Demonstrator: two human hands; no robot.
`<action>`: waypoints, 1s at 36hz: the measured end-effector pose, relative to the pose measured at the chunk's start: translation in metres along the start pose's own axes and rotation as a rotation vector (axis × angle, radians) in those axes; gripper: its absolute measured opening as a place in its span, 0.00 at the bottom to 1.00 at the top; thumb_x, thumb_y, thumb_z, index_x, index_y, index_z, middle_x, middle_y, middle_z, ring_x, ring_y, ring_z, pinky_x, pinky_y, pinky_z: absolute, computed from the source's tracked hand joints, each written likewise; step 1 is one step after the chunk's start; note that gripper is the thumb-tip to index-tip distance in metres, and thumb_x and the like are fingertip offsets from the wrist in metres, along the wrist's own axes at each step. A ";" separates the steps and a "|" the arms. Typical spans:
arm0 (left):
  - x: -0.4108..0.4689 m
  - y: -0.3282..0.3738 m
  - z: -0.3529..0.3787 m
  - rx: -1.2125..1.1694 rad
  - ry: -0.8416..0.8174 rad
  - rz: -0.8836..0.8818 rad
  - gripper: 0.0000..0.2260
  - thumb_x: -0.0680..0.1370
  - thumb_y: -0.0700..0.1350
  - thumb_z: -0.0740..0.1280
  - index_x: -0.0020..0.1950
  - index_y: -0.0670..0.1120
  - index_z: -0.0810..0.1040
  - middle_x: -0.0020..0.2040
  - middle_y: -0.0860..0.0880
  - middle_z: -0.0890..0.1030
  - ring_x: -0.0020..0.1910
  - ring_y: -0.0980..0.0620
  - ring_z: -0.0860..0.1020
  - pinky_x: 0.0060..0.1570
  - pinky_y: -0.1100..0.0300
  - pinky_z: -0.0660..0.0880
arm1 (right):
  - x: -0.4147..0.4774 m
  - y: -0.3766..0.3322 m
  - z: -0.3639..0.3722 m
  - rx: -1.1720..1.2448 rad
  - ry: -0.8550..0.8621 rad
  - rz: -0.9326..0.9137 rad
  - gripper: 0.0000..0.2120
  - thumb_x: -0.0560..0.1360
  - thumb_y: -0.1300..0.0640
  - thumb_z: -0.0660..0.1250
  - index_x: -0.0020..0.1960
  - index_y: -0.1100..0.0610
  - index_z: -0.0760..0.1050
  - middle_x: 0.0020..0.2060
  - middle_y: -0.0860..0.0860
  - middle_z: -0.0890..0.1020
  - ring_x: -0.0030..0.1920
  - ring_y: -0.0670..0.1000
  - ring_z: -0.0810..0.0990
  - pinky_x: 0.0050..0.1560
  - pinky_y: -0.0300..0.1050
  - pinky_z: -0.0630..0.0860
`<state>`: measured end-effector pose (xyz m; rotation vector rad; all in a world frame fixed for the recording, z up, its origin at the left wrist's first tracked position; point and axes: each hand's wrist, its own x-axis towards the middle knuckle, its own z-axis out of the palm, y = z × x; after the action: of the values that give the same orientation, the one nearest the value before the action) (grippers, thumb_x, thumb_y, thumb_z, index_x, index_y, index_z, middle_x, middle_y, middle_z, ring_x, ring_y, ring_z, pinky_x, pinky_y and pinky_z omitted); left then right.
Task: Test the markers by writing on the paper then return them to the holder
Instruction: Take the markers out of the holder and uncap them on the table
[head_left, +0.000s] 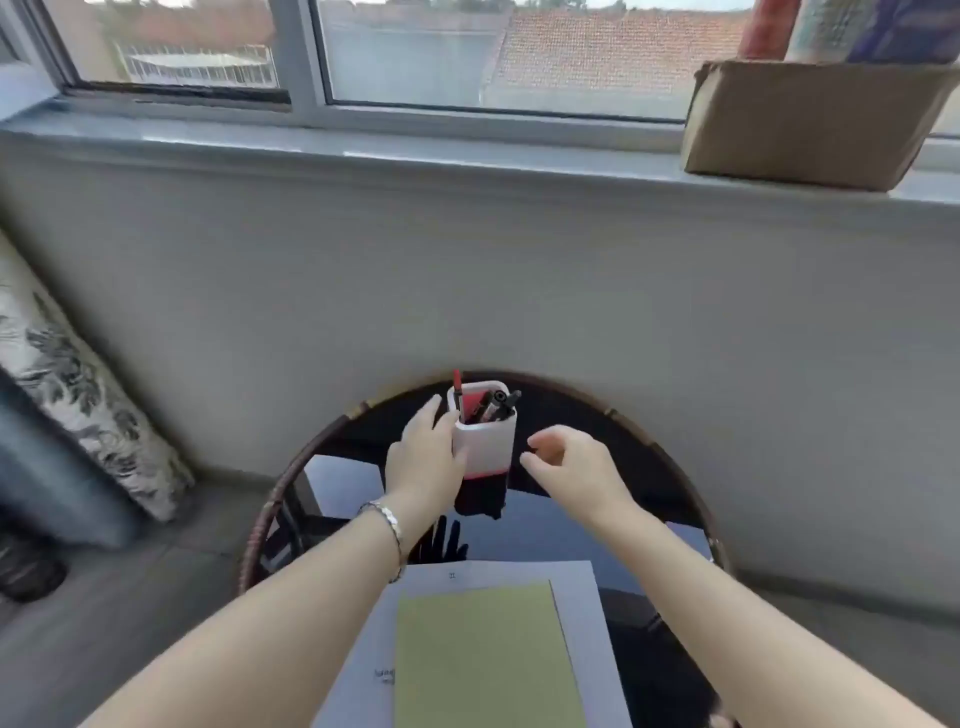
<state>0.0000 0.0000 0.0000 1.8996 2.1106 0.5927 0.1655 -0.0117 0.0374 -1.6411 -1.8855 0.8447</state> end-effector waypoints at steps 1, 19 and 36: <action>0.003 -0.001 0.000 0.054 -0.019 0.000 0.21 0.80 0.48 0.58 0.73 0.50 0.61 0.77 0.50 0.52 0.75 0.50 0.55 0.65 0.51 0.64 | 0.004 -0.002 0.001 -0.022 0.018 -0.009 0.13 0.75 0.54 0.64 0.59 0.56 0.75 0.53 0.52 0.79 0.48 0.47 0.75 0.48 0.40 0.71; 0.020 -0.029 0.019 -0.135 -0.145 0.014 0.19 0.81 0.48 0.58 0.72 0.57 0.61 0.76 0.47 0.55 0.69 0.45 0.67 0.57 0.53 0.72 | 0.095 -0.013 0.047 -0.454 0.169 -0.115 0.17 0.76 0.51 0.63 0.60 0.60 0.73 0.57 0.57 0.73 0.57 0.56 0.73 0.53 0.50 0.72; 0.015 -0.014 0.021 -0.303 -0.101 0.040 0.06 0.80 0.45 0.59 0.56 0.50 0.70 0.56 0.47 0.74 0.49 0.51 0.74 0.45 0.56 0.75 | 0.022 -0.027 -0.020 0.369 0.462 -0.306 0.05 0.76 0.58 0.65 0.51 0.51 0.73 0.42 0.41 0.80 0.43 0.41 0.79 0.47 0.28 0.73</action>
<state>-0.0054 0.0171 -0.0239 1.7663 1.8071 0.7592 0.1577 0.0106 0.0702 -1.1629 -1.4974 0.5791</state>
